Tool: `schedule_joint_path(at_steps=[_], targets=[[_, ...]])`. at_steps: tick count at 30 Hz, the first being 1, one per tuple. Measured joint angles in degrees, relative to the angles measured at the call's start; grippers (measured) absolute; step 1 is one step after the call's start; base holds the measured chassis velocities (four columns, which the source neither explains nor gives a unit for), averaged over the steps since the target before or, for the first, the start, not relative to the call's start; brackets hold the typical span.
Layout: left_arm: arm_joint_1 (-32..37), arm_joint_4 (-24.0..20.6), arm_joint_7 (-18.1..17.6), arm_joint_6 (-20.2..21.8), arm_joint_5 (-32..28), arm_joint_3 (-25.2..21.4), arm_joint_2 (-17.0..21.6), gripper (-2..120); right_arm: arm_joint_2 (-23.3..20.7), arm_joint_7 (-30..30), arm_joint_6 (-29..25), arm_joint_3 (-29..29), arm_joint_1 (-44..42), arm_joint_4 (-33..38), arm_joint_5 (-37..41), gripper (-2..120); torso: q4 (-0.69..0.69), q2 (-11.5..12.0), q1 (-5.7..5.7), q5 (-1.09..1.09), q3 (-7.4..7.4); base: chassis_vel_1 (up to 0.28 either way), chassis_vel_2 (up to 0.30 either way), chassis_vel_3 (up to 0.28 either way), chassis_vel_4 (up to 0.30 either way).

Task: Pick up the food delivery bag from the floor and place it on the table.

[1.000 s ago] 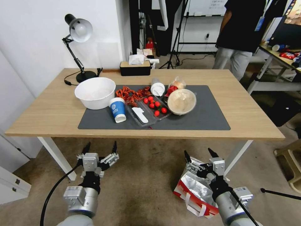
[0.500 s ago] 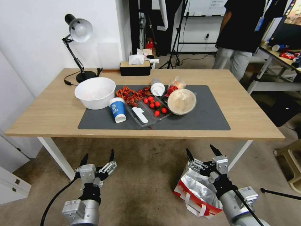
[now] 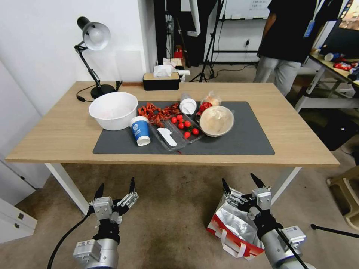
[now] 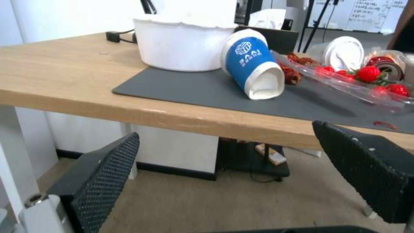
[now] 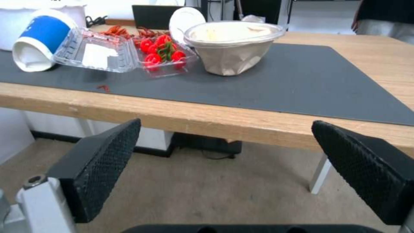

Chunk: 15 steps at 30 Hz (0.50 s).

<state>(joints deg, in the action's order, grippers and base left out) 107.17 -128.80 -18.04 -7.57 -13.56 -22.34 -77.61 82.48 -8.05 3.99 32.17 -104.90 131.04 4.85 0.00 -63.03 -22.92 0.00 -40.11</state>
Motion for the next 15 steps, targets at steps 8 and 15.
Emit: schedule_joint_path(at_steps=[8,15], targets=[[-0.04,-0.39,1.29,-1.06,-1.23,-0.11,0.25,100,0.15,0.04,-0.14,-0.39,0.16,-0.07,-0.25,100,0.00,0.87,0.37,0.00,0.48,0.000,0.000,0.000,0.000],[-0.01,-0.61,1.61,-1.42,-1.79,-0.09,0.39,100,0.16,0.03,-0.12,-0.54,0.24,-0.07,-0.26,100,0.00,2.90,1.29,-0.01,1.60,0.000,0.000,0.000,0.000]])
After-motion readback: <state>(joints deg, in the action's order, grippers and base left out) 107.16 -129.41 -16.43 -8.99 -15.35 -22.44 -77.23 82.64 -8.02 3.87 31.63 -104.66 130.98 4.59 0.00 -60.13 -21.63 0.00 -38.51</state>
